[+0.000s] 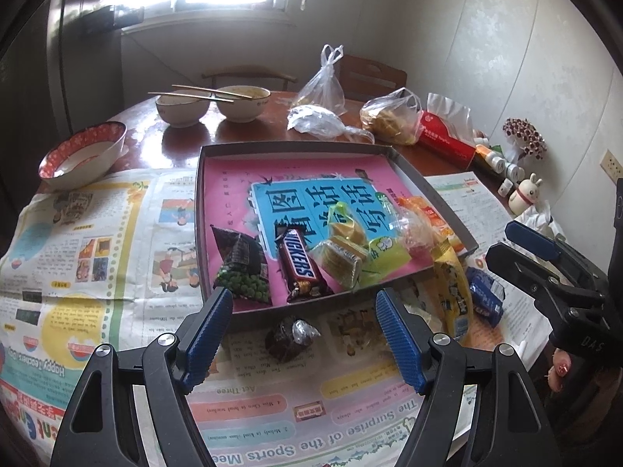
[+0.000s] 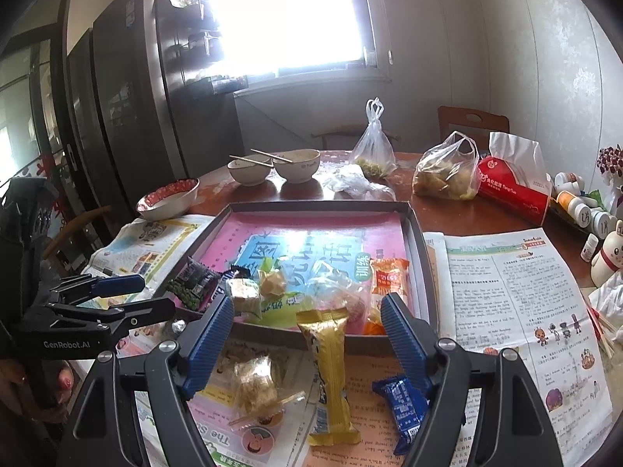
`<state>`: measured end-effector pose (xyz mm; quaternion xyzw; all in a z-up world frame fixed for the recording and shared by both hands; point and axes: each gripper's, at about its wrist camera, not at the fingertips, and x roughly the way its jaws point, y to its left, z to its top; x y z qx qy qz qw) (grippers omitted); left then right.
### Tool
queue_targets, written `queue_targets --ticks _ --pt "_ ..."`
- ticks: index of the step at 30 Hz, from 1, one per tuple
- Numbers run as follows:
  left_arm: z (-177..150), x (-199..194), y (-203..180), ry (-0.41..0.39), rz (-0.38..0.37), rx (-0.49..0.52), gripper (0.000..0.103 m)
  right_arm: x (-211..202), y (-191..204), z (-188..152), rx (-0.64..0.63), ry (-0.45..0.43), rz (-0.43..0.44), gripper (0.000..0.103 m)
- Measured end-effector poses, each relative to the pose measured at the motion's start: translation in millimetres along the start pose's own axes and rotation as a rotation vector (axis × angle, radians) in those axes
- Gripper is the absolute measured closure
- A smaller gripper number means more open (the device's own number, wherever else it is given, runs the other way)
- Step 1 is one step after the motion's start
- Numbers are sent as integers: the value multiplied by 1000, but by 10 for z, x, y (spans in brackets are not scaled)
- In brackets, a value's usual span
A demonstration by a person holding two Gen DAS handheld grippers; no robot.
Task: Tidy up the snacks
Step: 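Move both open grippers back over the newspaper toward the remaining snacks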
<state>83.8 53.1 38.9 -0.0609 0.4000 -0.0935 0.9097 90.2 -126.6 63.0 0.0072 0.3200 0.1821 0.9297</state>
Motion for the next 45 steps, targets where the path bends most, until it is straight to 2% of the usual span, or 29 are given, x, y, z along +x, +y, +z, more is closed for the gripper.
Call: queue_targets --ticks 17,22,31,37,40,45 --pt "-226 142 15 69 6 13 26 29 -104 -194 12 58 -14 25" --pt "-335 234 8 106 5 27 26 95 -187 -286 24 95 -30 25" --pt "-373 309 72 122 21 9 26 270 -219 -402 32 154 -42 26" --pt "-340 361 89 115 22 6 25 366 -150 -433 9 174 -21 37" --pt "-317 389 80 115 17 8 25 435 -126 -440 1 188 -9 47" --pt "-307 450 69 124 3 4 38 536 -93 -464 -10 209 11 64"
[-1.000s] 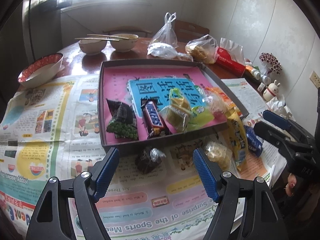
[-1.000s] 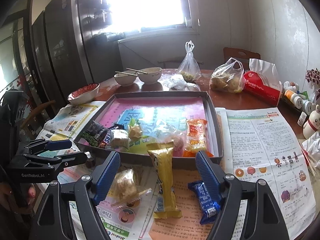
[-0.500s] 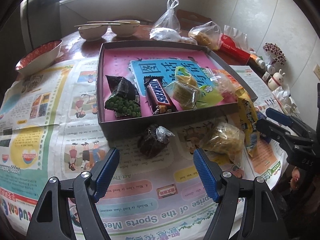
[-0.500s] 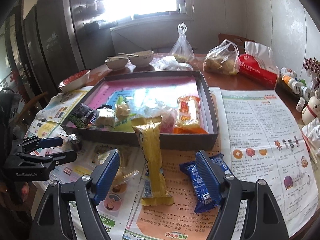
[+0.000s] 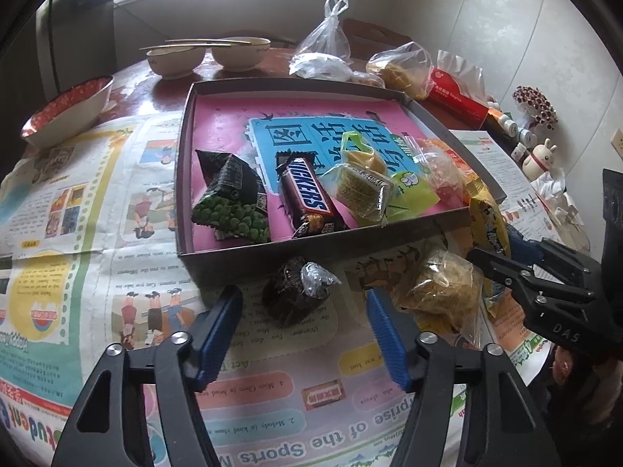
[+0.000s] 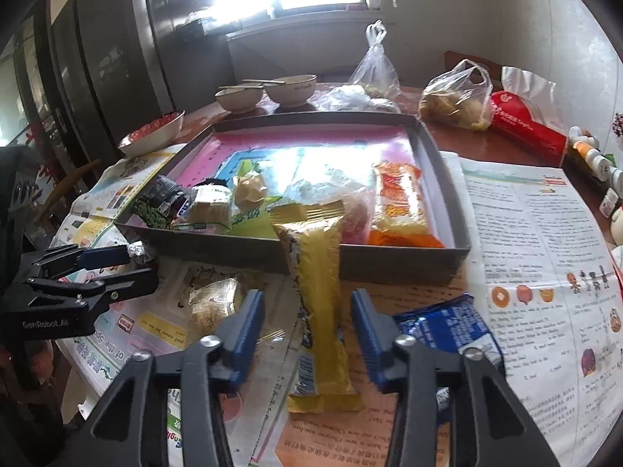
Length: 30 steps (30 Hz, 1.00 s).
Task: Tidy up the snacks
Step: 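Grasp the silver-wrapped chocolate ball with the left gripper while the right grasps the yellow snack bar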
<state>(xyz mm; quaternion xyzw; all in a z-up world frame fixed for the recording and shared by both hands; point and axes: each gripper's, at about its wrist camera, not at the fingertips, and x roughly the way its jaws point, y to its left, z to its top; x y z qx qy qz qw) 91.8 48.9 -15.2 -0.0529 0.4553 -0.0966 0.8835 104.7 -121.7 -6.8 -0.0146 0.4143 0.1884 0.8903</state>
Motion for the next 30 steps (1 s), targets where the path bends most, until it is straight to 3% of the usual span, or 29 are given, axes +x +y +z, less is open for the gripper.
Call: queue_targets --ticks 3,7,10,30 --pt "3 44 -3 7 -2 -7 42 37 4 4 -4 5 10 75" --pt "21 72 23 0 -6 -30 52 47 -14 6 1 4 21 79" --pt "30 76 44 -4 -10 -41 66 19 -25 7 4 -7 21 83" --pt "146 -295 68 -97 -45 -73 66 -320 -40 132 27 -114 23 86"
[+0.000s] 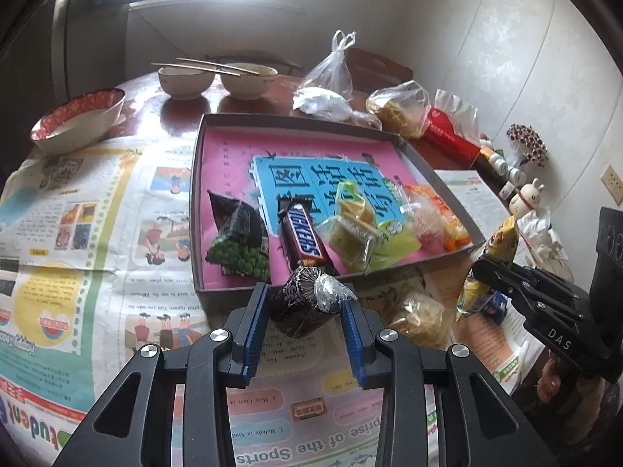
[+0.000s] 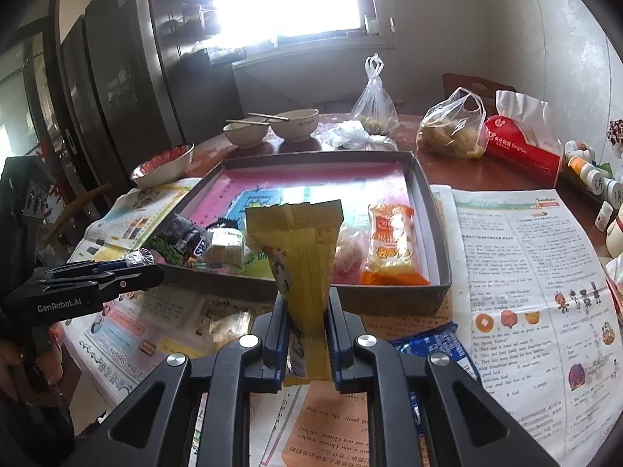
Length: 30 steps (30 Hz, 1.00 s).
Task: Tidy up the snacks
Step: 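Grasp the silver-wrapped chocolate ball with the left gripper while the right grasps the yellow snack bar, then carry the chocolate ball over the tray with the left gripper while the right carries the yellow bar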
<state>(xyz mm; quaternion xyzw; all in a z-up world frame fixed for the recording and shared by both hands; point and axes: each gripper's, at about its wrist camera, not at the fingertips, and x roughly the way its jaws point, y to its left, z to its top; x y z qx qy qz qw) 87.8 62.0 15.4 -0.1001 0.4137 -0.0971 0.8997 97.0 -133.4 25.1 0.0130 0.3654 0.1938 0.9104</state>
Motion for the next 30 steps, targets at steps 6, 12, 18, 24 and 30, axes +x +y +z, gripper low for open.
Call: queue_targets --ticks 6,12,18,24,30 --pt "89 -59 21 -26 -6 -11 66 -69 37 92 -6 -31 4 86" --pt "185 -98 40 -49 -8 -18 66 -127 82 222 -13 -64 13 86" --pt "268 -69 29 -57 -15 -18 66 -120 122 328 -19 -83 24 86" --pt "326 18 47 -52 -12 -27 66 -49 121 400 -15 -80 40 86" --pt "362 114 104 -40 -3 -39 66 40 125 476 -19 -79 47 86"
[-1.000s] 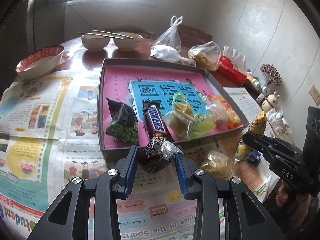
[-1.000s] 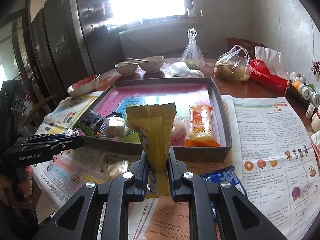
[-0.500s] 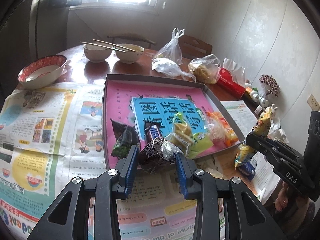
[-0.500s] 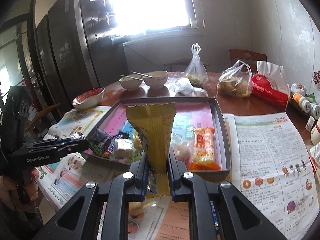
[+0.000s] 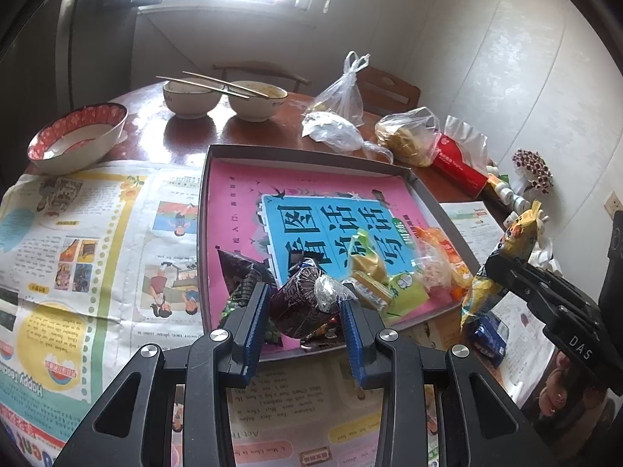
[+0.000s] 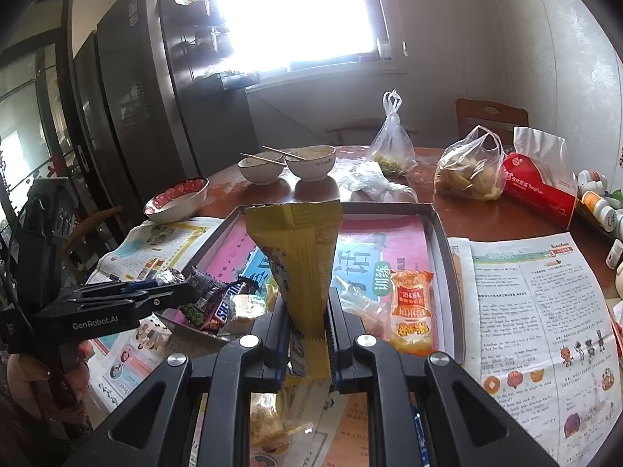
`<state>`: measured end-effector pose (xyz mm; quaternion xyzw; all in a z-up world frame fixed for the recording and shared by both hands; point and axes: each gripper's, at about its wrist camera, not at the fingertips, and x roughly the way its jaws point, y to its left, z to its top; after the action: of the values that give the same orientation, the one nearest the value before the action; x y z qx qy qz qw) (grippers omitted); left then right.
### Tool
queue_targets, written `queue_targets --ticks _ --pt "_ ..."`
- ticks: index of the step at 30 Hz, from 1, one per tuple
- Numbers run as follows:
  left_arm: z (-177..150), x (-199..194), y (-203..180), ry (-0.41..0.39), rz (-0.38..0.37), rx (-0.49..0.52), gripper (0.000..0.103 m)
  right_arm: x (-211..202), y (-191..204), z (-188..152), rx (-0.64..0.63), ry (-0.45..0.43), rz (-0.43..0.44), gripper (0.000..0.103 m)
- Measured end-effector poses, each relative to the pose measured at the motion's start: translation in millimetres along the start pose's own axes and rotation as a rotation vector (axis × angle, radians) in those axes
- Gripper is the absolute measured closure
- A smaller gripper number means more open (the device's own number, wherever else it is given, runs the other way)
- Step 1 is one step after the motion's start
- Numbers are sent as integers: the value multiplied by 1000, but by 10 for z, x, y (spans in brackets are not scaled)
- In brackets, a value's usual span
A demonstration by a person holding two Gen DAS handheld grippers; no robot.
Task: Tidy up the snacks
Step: 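Carry the chocolate ball over the tray with the left gripper while the right carries the yellow bar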
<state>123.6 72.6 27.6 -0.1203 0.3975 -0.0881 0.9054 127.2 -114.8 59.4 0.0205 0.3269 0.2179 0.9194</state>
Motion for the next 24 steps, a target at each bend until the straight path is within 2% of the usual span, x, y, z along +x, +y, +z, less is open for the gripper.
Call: queue_targets --ticks 12,24 --pt "41 173 24 35 5 5 66 264 47 130 -11 28 33 86" --pt "58 273 -4 52 -7 20 66 499 52 112 -9 79 37 86"
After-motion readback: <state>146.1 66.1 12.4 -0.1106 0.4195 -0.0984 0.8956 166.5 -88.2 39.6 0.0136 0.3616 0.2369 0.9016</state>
